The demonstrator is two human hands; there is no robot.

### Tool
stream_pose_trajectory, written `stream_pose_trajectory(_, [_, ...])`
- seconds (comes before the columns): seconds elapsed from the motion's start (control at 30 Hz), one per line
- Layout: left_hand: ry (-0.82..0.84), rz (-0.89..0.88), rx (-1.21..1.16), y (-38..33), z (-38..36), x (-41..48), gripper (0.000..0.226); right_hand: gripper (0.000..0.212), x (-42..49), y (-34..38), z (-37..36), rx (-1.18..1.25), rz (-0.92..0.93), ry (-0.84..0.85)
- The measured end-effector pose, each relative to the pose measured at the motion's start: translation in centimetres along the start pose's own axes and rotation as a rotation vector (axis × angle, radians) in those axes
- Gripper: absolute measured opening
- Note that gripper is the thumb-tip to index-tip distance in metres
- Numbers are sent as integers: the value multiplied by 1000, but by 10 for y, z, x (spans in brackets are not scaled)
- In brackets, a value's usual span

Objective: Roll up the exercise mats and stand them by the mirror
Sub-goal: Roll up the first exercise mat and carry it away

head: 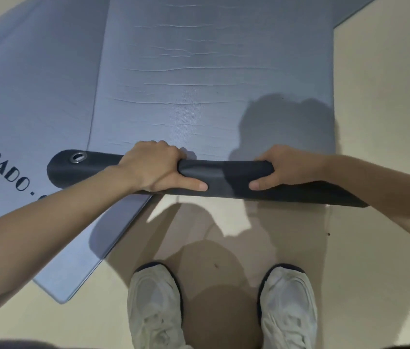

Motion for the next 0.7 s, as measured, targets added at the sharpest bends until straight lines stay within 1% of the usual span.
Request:
stream_pose_trajectory(0.07, [94,-16,-90,-4,-9,3,46,51,-3,-8,-2,50,-67,84])
stream_pose_trajectory(0.13, [124,-19,-115,-2,-17,9,46,57,-3,-13,-1,3,-81,33])
stream_pose_trajectory(0.2, [89,-4,-118,4,-20,17,53,68,-4,-13,4,-164,-89,-140])
stream_pose_trajectory(0.27, [74,29,-144,12,-19,28,61,80,-12,-6,12,-366,-80,-406])
stream_pose_trajectory(0.3, [87,45,-160,17,-19,33,67,80,-17,0,11,-439,-51,-525])
stream_pose_trajectory(0.33, [102,57,-174,21,-18,38,72,77,-23,8,3,-494,-7,-609])
stream_pose_trajectory(0.37, [114,66,-179,24,-18,43,76,76,-26,14,-10,-550,31,-648])
stream_pose_trajectory(0.4, [121,75,-173,27,-17,47,78,80,-26,15,-24,-612,53,-651])
stream_pose_trajectory(0.5, [118,116,-106,29,-16,55,86,107,-15,0,-50,-777,17,-569])
stream_pose_trajectory(0.53, [84,141,-84,30,-15,56,89,111,-12,-5,-49,-805,17,-554])
stream_pose_trajectory(0.57, [20,159,-63,31,-10,55,86,111,-8,-6,-44,-818,30,-547])
stream_pose_trajectory(0.6, [-87,161,-41,30,-3,54,80,110,-4,-5,-38,-826,49,-541])
stream_pose_trajectory(0.63, [-228,145,-13,28,6,49,72,109,0,-4,-31,-837,62,-530])
stream_pose_trajectory(0.7, [-509,60,60,18,20,32,63,108,11,-4,-16,-828,60,-476])
Point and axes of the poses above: each hand's wrist, its own x-axis towards the middle knuckle, its own z-axis out of the back of the hand, y = z × x, the point moved 7 cm from there along x, towards the middle knuckle, and after that the axes turned 9 degrees about x, right-handed, at the moved point
